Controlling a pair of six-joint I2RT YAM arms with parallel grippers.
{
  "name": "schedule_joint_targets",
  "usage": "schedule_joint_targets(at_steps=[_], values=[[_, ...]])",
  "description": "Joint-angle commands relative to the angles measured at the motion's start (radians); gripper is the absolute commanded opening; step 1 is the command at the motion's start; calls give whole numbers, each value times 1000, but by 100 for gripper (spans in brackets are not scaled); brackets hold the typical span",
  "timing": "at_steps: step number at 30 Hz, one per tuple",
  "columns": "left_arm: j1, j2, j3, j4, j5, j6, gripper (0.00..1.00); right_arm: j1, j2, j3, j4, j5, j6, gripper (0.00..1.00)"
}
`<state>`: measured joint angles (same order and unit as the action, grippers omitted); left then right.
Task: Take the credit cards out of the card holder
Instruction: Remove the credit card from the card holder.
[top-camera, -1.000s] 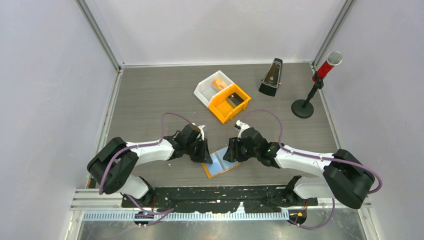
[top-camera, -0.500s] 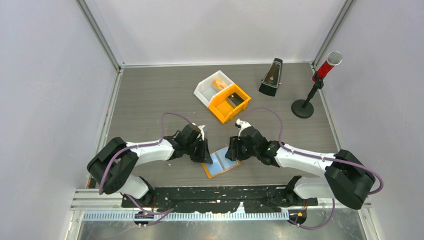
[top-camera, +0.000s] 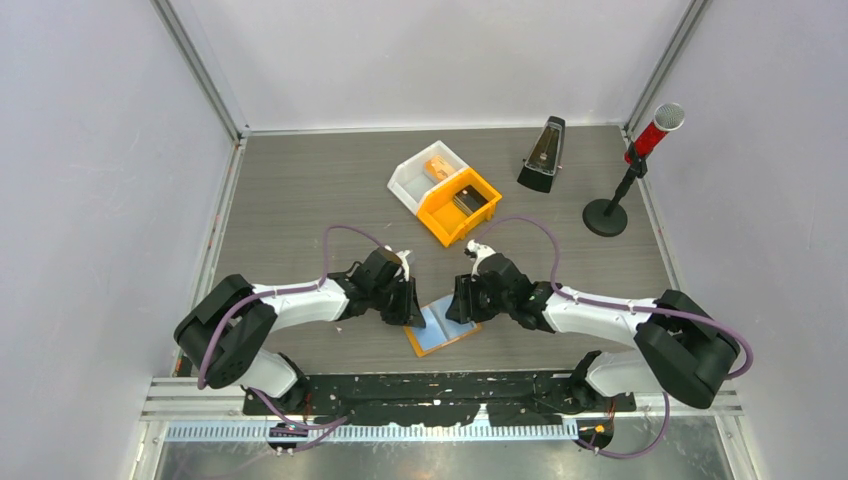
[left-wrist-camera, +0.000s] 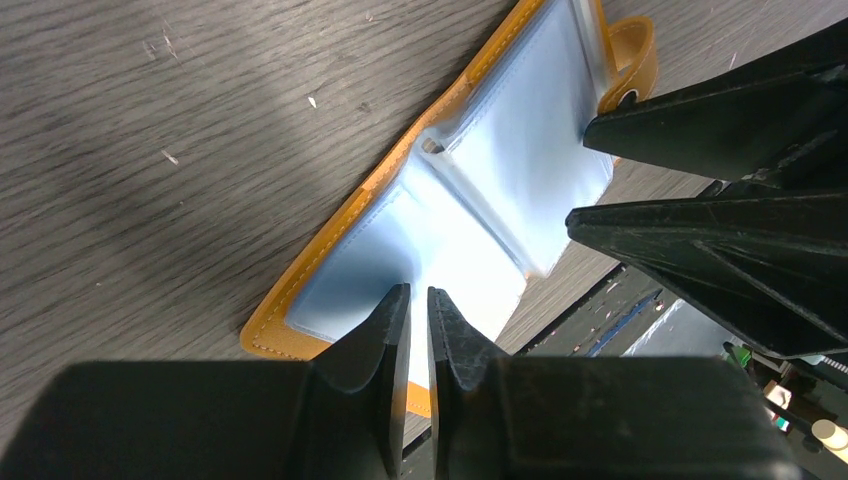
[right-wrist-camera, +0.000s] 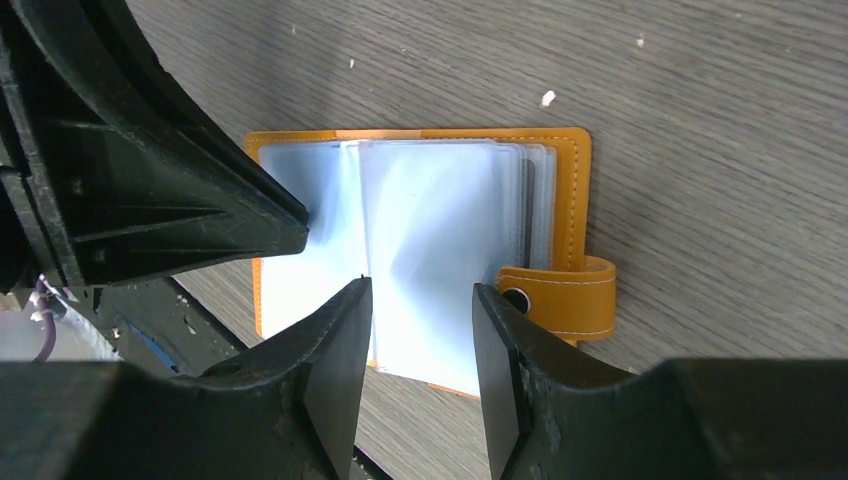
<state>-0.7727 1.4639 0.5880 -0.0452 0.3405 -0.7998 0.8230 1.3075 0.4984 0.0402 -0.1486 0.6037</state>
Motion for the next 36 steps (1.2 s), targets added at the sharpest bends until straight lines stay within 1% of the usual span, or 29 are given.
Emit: schedule_joint_targets(at_steps=[1, 5, 8, 11, 15, 17, 36], values=[[-12, 3, 9, -26, -32, 30, 14, 6, -31, 5, 36, -57, -3, 49], [-14, 10, 10, -26, -29, 28, 15, 5, -31, -5, 97, -134, 26, 48], [-16, 7, 9, -27, -31, 28, 15, 5, -32, -9, 123, -159, 46, 48], [-16, -1, 7, -31, -36, 29, 15, 7, -71, 0, 75, -93, 30, 48], [-16, -9, 6, -38, -41, 33, 15, 7, -124, 26, -63, 31, -38, 49], [-16, -8, 6, -38, -40, 31, 15, 7, -142, 29, -100, 59, -53, 49], [-21, -8, 12, -39, -43, 30, 15, 17, -30, 6, -45, 49, -43, 50]])
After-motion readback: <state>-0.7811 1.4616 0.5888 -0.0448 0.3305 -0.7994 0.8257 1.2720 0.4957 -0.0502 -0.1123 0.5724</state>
